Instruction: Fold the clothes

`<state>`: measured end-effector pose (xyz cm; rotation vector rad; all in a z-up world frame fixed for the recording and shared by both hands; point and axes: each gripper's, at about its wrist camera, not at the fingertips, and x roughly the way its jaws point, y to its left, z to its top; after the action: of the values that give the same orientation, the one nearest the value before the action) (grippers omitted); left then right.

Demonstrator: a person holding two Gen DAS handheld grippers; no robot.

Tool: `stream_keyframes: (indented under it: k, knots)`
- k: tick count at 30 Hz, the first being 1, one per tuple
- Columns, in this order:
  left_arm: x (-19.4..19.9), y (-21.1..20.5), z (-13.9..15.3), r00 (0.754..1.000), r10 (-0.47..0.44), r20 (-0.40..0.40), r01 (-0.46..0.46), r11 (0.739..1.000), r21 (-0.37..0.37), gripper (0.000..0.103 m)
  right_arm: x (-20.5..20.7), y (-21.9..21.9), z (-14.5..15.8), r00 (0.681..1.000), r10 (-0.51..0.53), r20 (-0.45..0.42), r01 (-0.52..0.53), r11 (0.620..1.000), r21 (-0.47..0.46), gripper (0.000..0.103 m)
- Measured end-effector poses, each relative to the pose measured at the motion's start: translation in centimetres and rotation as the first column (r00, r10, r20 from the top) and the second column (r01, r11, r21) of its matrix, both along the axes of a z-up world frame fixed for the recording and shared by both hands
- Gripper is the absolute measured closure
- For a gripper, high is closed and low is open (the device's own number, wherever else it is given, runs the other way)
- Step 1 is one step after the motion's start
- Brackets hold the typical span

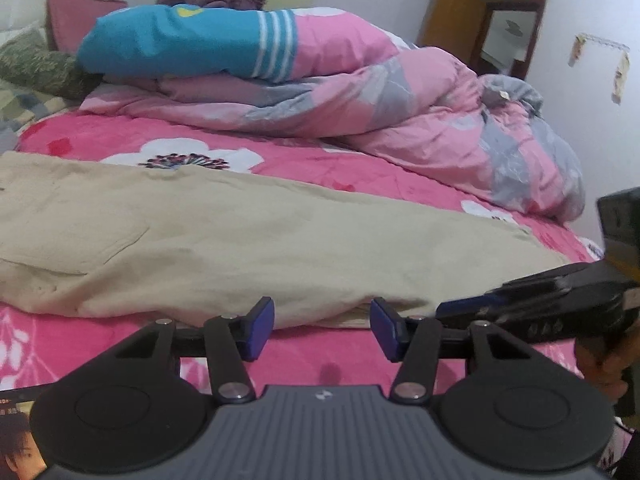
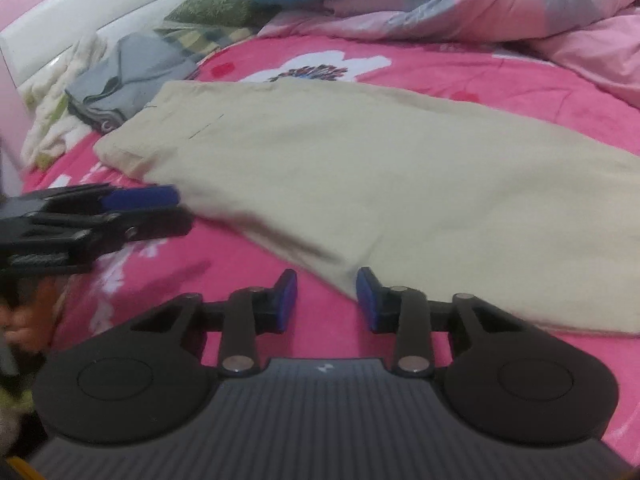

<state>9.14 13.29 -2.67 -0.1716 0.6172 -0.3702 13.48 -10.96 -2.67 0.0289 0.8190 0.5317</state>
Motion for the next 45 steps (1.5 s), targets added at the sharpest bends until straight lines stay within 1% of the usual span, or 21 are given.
stream_keyframes:
  k: [3, 5, 7, 8, 10, 14, 18, 21, 22, 25, 26, 28, 31, 33, 35, 37, 39, 41, 42, 43, 45]
  knots:
    - [0.0, -0.2, 0.1, 1.000, 0.005, 0.010, -0.005, 1.000, -0.003, 0.050, 1.4, 0.3, 0.9, 0.996, -0.056, 0.065, 0.051, 0.996, 0.066, 0.077]
    - [-0.1, -0.5, 0.2, 1.000, 0.008, 0.023, -0.009, 1.000, 0.009, 0.050, 2.7, 0.7, 0.0, 0.995, -0.076, 0.063, 0.068, 0.990, 0.124, 0.077]
    - [-0.1, -0.8, 0.1, 0.999, 0.017, 0.034, -0.018, 0.999, 0.028, 0.050, 3.1, 1.3, -1.8, 0.997, -0.080, 0.012, 0.078, 0.989, 0.127, 0.079]
    - [0.0, -1.0, 0.0, 0.999, 0.020, 0.038, -0.021, 0.999, 0.036, 0.050, 2.6, 1.4, -2.6, 0.997, -0.079, -0.001, 0.079, 0.989, 0.122, 0.079]
    - [0.2, -1.4, 0.0, 0.999, 0.019, 0.044, -0.021, 0.999, 0.045, 0.050, 0.3, 1.1, -3.0, 0.996, -0.079, 0.044, 0.073, 0.990, 0.124, 0.079]
    - [1.1, -2.3, -0.2, 0.999, 0.018, 0.045, -0.019, 0.999, 0.034, 0.050, -2.3, -1.0, -1.6, 0.995, -0.102, 0.012, 0.099, 0.985, 0.144, 0.080]
    - [2.0, -3.7, -1.0, 0.998, 0.031, 0.047, -0.034, 0.997, 0.069, 0.050, -1.8, -4.4, 0.4, 0.969, -0.222, 0.107, 0.203, 0.965, 0.166, 0.079]
    - [2.5, -4.5, -1.6, 0.998, 0.042, 0.043, -0.046, 0.993, 0.105, 0.050, 0.8, -7.5, 0.3, 0.936, -0.332, 0.116, 0.301, 0.928, 0.221, 0.079]
    - [2.5, -4.6, -1.6, 0.998, 0.042, 0.045, -0.047, 0.992, 0.114, 0.050, 1.6, -8.2, -0.4, 0.931, -0.347, 0.110, 0.322, 0.926, 0.199, 0.079]
    - [2.2, -4.6, -1.7, 0.998, 0.032, 0.052, -0.038, 0.991, 0.128, 0.050, 2.3, -9.3, -3.7, 0.952, -0.303, 0.034, 0.302, 0.952, 0.045, 0.079]
    - [2.2, -4.6, -1.7, 0.998, 0.028, 0.053, -0.035, 0.991, 0.131, 0.050, 1.1, -9.6, -3.9, 0.958, -0.279, 0.070, 0.277, 0.960, 0.036, 0.079]
    - [2.1, -4.5, -1.8, 0.998, 0.024, 0.054, -0.031, 0.990, 0.135, 0.050, -1.0, -10.2, -3.7, 0.959, -0.264, 0.101, 0.265, 0.964, 0.010, 0.079]
    - [2.1, -4.7, -1.8, 0.998, 0.021, 0.057, -0.029, 0.989, 0.148, 0.050, -2.3, -11.5, -2.2, 0.955, -0.292, 0.047, 0.293, 0.956, -0.008, 0.078]
    - [1.9, -4.9, -1.8, 0.998, 0.019, 0.063, -0.029, 0.987, 0.160, 0.048, -1.9, -12.1, -0.6, 0.948, -0.302, 0.098, 0.305, 0.952, -0.016, 0.078]
    - [1.7, -5.1, -1.9, 0.997, 0.015, 0.071, -0.028, 0.984, 0.177, 0.047, -0.4, -12.4, 0.8, 0.932, -0.318, 0.172, 0.327, 0.945, -0.023, 0.076]
    - [1.5, -5.5, -2.0, 0.997, 0.006, 0.081, -0.022, 0.981, 0.194, 0.042, 2.6, -12.8, 1.1, 0.919, -0.334, 0.211, 0.345, 0.939, -0.016, 0.070]
    - [1.3, -5.8, -2.1, 0.996, -0.003, 0.088, -0.016, 0.978, 0.209, 0.040, 5.8, -13.5, -0.5, 0.908, -0.353, 0.225, 0.373, 0.926, -0.053, 0.063]
    - [1.3, -6.0, -2.0, 0.996, -0.012, 0.090, -0.008, 0.976, 0.219, 0.037, 7.7, -14.8, -3.5, 0.910, -0.376, 0.176, 0.402, 0.904, -0.148, 0.060]
    - [1.3, -6.1, -2.0, 0.996, -0.018, 0.091, -0.003, 0.975, 0.221, 0.036, 7.8, -15.8, -4.6, 0.907, -0.384, 0.174, 0.410, 0.900, -0.146, 0.059]
    - [1.3, -6.1, -2.0, 0.996, -0.023, 0.091, 0.002, 0.975, 0.222, 0.034, 6.5, -17.0, -4.7, 0.899, -0.399, 0.182, 0.417, 0.906, -0.073, 0.059]
    - [1.5, -6.0, -2.1, 0.996, -0.028, 0.087, 0.008, 0.976, 0.218, 0.033, 4.0, -18.6, -4.2, 0.883, -0.449, 0.137, 0.453, 0.891, 0.001, 0.059]
